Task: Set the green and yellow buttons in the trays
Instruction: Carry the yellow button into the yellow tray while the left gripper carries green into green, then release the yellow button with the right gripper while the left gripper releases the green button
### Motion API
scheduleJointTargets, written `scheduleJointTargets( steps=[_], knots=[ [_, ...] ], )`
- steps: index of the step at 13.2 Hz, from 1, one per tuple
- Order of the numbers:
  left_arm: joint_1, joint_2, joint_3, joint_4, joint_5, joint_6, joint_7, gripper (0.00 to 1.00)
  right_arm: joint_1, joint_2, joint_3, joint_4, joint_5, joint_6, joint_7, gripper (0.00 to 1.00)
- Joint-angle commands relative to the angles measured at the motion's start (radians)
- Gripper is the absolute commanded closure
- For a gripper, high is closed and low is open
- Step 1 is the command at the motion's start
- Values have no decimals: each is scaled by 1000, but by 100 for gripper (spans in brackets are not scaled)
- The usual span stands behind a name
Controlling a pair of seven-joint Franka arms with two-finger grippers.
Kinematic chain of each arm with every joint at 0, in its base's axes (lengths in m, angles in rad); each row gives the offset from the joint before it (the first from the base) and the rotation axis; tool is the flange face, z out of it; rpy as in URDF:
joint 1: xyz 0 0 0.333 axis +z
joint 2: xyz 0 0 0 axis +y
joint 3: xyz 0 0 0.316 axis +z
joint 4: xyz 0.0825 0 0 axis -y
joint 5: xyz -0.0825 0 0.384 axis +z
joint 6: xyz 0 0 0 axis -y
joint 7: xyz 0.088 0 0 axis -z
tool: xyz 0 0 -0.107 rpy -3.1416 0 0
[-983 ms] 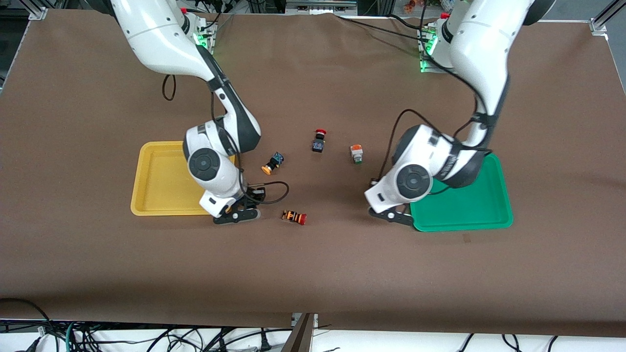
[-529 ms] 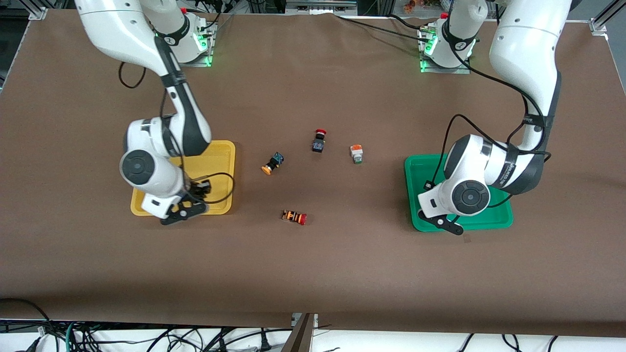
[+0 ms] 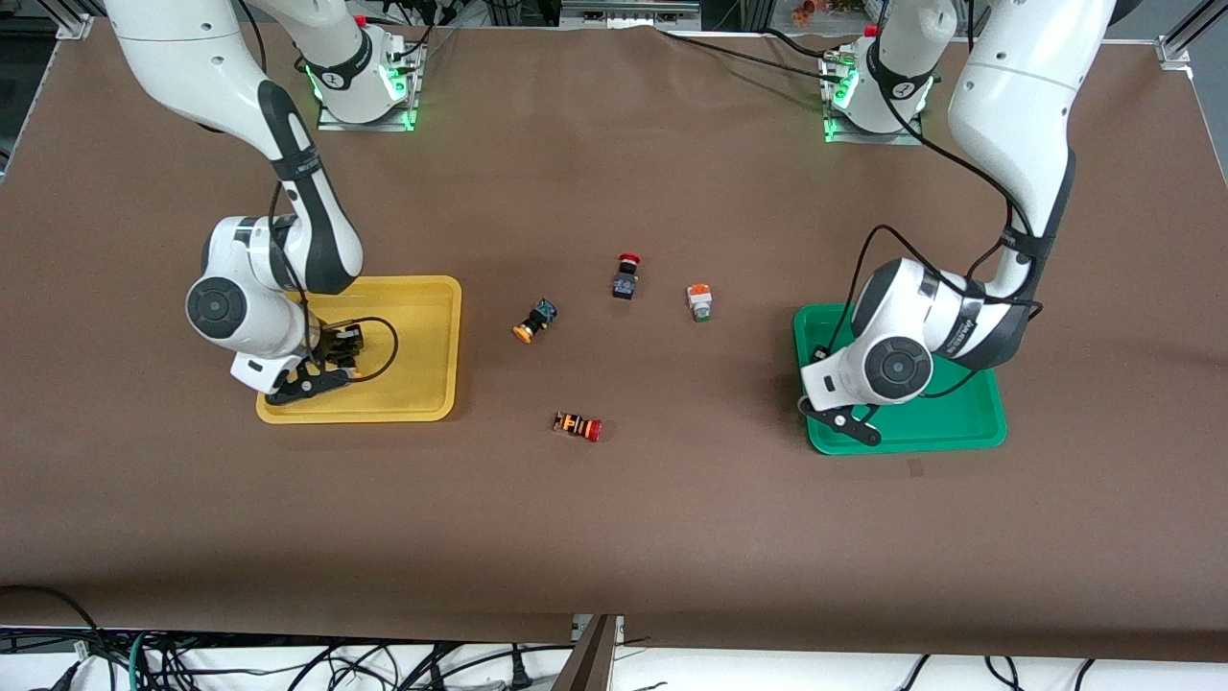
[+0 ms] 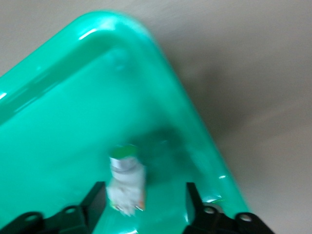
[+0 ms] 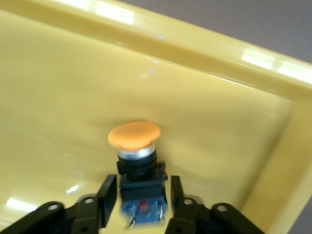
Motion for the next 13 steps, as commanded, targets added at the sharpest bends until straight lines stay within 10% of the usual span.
scheduleJointTargets(
  steps=[1,8,11,13],
  knots=[
    [-20,-58,-105,-22,-78,-40,-206,0,-4,-61,20,-13,16,-17,22,23],
    [-147,21,-169,-140,-86,176,-640,0,2,-81,242,82,18,-148,590,23],
    [-170,24,-167,-203,-81,253,-679,0,34,-49,334,96,185,-101,802,22],
    [-169,18,-169,-204,-84,250,-681,66,82,-9,338,96,222,-18,908,18]
  ],
)
